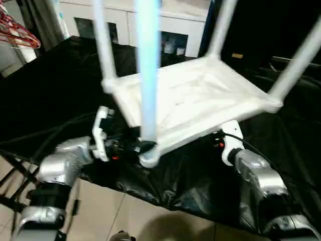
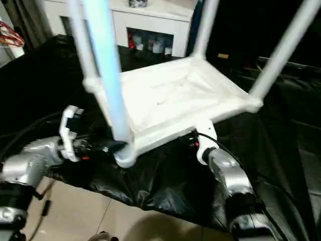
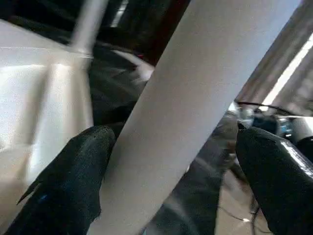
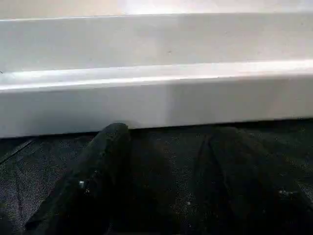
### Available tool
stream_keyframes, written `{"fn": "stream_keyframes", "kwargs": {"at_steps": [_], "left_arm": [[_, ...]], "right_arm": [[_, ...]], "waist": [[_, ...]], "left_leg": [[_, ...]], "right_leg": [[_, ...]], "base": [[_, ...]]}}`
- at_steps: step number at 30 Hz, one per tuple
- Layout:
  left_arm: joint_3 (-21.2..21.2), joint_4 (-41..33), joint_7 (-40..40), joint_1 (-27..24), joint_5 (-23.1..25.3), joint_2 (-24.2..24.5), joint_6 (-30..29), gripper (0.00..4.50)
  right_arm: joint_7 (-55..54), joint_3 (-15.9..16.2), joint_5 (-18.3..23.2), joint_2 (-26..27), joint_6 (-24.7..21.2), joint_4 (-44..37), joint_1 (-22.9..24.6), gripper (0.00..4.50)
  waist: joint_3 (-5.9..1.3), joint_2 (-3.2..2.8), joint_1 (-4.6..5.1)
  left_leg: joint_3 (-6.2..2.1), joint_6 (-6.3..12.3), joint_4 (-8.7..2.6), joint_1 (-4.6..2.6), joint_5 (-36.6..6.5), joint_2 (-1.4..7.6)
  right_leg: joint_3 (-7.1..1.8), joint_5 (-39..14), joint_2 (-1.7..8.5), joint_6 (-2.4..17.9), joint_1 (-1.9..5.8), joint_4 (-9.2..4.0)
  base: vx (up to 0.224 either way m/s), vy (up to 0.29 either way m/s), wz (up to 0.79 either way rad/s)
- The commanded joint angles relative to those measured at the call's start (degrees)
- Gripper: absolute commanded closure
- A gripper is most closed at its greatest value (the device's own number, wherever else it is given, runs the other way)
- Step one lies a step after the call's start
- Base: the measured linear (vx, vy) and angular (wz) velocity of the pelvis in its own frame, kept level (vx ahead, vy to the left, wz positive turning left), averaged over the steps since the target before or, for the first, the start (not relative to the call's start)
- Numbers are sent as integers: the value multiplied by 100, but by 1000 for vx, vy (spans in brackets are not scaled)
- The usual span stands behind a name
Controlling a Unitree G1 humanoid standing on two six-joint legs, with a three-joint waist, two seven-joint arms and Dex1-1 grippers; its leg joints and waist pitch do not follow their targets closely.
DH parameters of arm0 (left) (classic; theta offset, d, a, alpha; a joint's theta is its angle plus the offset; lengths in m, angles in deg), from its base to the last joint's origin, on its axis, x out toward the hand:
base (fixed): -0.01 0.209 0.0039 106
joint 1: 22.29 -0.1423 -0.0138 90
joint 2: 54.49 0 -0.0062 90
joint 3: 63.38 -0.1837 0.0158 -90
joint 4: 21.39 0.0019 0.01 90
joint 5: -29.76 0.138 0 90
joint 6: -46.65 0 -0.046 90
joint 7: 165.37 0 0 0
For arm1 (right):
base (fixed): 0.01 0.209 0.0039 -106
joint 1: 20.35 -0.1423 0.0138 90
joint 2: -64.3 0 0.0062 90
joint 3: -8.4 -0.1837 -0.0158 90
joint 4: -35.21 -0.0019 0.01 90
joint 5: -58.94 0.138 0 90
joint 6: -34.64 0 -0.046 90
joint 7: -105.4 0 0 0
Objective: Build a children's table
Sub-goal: Rotate table base
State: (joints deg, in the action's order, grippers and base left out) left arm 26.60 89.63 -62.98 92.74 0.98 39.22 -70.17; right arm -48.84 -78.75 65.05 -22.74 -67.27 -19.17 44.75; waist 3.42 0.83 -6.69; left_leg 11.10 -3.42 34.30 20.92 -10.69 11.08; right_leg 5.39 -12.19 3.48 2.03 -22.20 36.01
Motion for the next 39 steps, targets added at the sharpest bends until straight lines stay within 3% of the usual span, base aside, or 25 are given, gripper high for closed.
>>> {"fn": "stream_keyframes", "kwargs": {"at_steps": [1, 4, 6, 12, 16, 18, 22, 27, 32, 34, 35, 39], "left_arm": [[-237, -378, -15, 33, -170, -100, -132, 2], [-435, -803, 151, -15, -248, -348, -316, 2], [-467, -834, 213, -13, -185, -418, -232, 2], [-622, -906, 566, 153, -119, -928, -221, 2], [-772, -866, 769, 273, -66, -1263, -115, 2], [-799, -487, 1219, 469, 279, -1578, 418, 2], [-818, -211, 1558, 590, 557, -1780, 805, 2], [-925, -29, 2022, 576, 876, -2197, 1315, 2], [-857, 577, 2661, 861, 1357, -2243, 1919, 2], [-789, 702, 2754, 941, 1461, -2078, 1998, 2], [-760, 684, 2654, 920, 1498, -1927, 2003, 2], [-749, 540, 2302, 784, 1471, -1702, 1990, 2]], "right_arm": [[178, 236, -16, 192, 133, 71, -170, 138], [328, 386, -114, 409, 278, 356, -389, 138], [360, 407, -111, 435, 314, 418, -425, 138], [642, 468, -220, 648, 621, 931, -665, 138], [746, 522, -293, 752, 772, 1162, -749, 138], [649, 526, -335, 777, 835, 1244, -778, 138], [768, 463, -286, 781, 889, 1322, -777, 138], [901, 432, -338, 778, 1092, 1473, -718, 138], [498, 238, -387, 688, 1191, 1632, -778, 138], [389, 63, -323, 544, 1211, 1631, -799, 138], [430, -49, -274, 389, 1236, 1604, -790, 138], [638, -137, -224, 168, 1273, 1516, -733, 138]], "waist": [[-369, 13, -36], [-363, 50, 60], [-361, 54, 96], [-356, 64, 109], [-350, 78, 123], [-348, 93, 130], [-365, 101, 130], [-369, 104, 127], [-350, 108, 112], [-348, 123, 104], [-353, 161, 84], [-371, 130, 60]], "left_leg": [[-147, 42, -429, -40, -805, 302], [-161, 77, -435, -2, -702, 289], [-149, 98, -423, -14, -699, 289], [-130, 142, -404, -57, -734, 290], [-139, 124, -413, -49, -795, 289], [-138, 144, -415, -60, -829, 283], [-159, 155, -413, -38, -820, 279], [-140, 266, -393, -64, -764, 291], [-142, 221, -414, -109, -1035, 289], [-155, 190, -420, -90, -1047, 292], [-156, 187, -420, -100, -1018, 296], [-147, 255, -401, -82, -830, 292]], "right_leg": [[-404, -849, 632, 1125, 304, -426], [-390, -802, 615, 1137, 334, -420], [-399, -734, 610, 1154, 325, -435], [-412, -688, 605, 1232, 310, -442], [-414, -651, 591, 1239, 332, -437], [-415, -675, 581, 1197, 328, -462], [-405, -785, 598, 1087, 361, -465], [-410, -488, 588, 1242, 335, -456], [-406, -995, 585, 1109, 305, -518], [-407, -1148, 606, 1060, 319, -520], [-405, -1168, 605, 1012, 321, -523], [-406, -883, 609, 1091, 312, -480]], "base": [[0, 0, 0], [0, 0, 0], [0, 0, 0], [0, 0, 0], [0, 0, 0], [0, 0, 0], [0, 0, 0], [0, 0, 0], [0, 0, 0], [0, 0, 0], [0, 0, 0], [0, 0, 0]]}}
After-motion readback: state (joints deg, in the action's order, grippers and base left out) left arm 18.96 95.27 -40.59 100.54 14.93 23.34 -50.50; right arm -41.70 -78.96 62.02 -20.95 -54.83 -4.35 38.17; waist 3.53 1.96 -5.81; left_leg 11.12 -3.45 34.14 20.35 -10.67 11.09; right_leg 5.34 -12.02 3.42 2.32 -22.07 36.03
